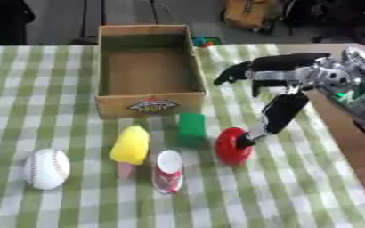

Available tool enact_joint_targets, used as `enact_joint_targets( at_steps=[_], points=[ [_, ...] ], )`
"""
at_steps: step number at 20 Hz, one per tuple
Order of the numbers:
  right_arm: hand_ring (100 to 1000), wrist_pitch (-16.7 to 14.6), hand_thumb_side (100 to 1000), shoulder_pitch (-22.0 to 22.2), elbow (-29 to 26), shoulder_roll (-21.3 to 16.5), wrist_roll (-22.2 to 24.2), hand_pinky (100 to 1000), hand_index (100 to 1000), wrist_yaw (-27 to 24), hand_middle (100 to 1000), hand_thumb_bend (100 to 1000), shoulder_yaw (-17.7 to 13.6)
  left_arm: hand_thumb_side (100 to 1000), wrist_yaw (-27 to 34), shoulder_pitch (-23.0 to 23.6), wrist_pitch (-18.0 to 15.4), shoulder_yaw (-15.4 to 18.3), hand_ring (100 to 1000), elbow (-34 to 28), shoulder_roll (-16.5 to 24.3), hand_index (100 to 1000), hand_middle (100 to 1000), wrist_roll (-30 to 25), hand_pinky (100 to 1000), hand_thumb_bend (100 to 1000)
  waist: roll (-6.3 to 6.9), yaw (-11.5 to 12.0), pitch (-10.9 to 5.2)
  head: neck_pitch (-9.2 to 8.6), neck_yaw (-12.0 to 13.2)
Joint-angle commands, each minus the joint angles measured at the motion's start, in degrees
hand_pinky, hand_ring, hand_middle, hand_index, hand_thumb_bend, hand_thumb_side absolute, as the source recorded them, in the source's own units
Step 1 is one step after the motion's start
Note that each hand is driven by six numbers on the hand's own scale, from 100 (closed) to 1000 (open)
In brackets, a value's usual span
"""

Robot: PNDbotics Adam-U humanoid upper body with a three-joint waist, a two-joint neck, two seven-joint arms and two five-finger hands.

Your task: Pick up objects on the table and place them in the box.

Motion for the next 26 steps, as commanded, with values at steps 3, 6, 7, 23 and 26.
enact_joint_targets(
  at_steps=[3, 6, 7, 23, 26],
  points=[
    [958, -0.3, 452, 1.0, -2.2, 0.2, 0.0, 652, 1000, 3.3, 972, 736, -1.8, 934, 0.2, -0.5, 0.1, 0.2, 626, -1.0, 0.5, 675, 587, 0.0, 743, 100, 0.03, -0.2, -0.87, -0.26, 0.0],
    [959, -0.7, 439, 2.1, -2.0, 1.1, 0.2, 651, 1000, 4.1, 973, 739, -1.8, 932, 0.2, -0.5, 0.1, 0.3, 626, -1.0, 0.5, 675, 587, 0.0, 742, 100, 0.07, -0.2, -0.77, -0.37, 0.0],
    [959, -0.9, 439, 2.3, -1.9, 1.3, 0.2, 651, 1000, 4.4, 973, 739, -1.8, 933, 0.2, -0.5, 0.1, 0.3, 626, -1.0, 0.5, 675, 587, 0.1, 742, 100, 0.08, -0.2, -0.74, -0.39, 0.0],
    [950, -5.4, 436, 2.8, 7.3, 5.6, -2.4, 664, 1000, 12.0, 959, 713, -0.6, 934, 0.2, -0.6, 0.0, 0.0, 626, -1.0, 0.0, 675, 588, -0.3, 740, 100, 0.57, 0.7, 0.07, -1.61, -0.8],
    [949, -6.3, 447, 2.9, 9.0, 5.7, -3.0, 671, 1000, 13.5, 956, 692, -0.6, 935, 0.1, -0.6, 0.0, 0.0, 627, -1.0, 0.0, 675, 589, -0.5, 740, 100, 0.63, 0.7, 0.28, -1.81, -0.8]
  ],
)
